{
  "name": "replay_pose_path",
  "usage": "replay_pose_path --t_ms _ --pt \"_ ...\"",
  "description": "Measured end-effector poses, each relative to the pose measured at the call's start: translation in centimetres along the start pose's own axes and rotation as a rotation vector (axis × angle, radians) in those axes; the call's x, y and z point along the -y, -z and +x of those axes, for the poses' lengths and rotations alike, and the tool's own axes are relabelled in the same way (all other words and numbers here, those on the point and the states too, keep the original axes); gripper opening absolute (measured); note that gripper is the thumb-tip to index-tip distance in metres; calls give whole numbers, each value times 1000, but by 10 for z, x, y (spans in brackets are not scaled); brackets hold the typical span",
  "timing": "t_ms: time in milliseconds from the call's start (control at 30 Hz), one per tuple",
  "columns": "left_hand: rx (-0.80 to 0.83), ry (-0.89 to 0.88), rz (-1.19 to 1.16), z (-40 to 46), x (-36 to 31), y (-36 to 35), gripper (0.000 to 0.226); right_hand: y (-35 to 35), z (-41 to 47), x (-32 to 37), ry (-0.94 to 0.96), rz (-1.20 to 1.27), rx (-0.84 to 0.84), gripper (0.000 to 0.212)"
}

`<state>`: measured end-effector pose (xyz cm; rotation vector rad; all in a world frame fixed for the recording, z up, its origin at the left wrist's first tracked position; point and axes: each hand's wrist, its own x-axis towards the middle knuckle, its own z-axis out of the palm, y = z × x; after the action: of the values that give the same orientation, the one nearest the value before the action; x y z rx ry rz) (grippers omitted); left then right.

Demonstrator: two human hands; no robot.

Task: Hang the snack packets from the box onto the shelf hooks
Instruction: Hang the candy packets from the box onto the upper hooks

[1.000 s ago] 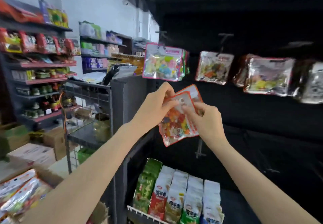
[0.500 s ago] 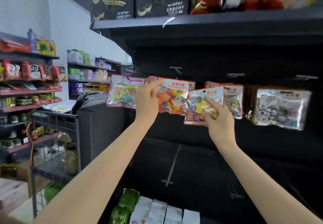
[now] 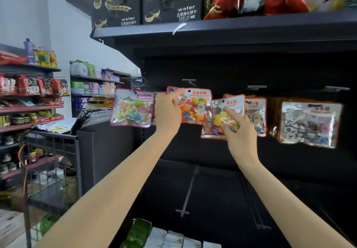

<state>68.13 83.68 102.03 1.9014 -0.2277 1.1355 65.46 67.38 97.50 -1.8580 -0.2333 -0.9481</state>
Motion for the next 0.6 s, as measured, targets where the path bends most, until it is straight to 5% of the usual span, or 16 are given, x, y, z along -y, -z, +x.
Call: replay_pose_path --t_ms 300,500,600 --pt "69 3 -11 13 20 -21 38 6 2 -5 6 23 22 47" --pt "187 -52 309 19 24 -40 40 11 4 -12 7 -61 -8 48" --pt "298 -36 449 23 30 -56 60 14 4 -15 2 -118 -7 49"
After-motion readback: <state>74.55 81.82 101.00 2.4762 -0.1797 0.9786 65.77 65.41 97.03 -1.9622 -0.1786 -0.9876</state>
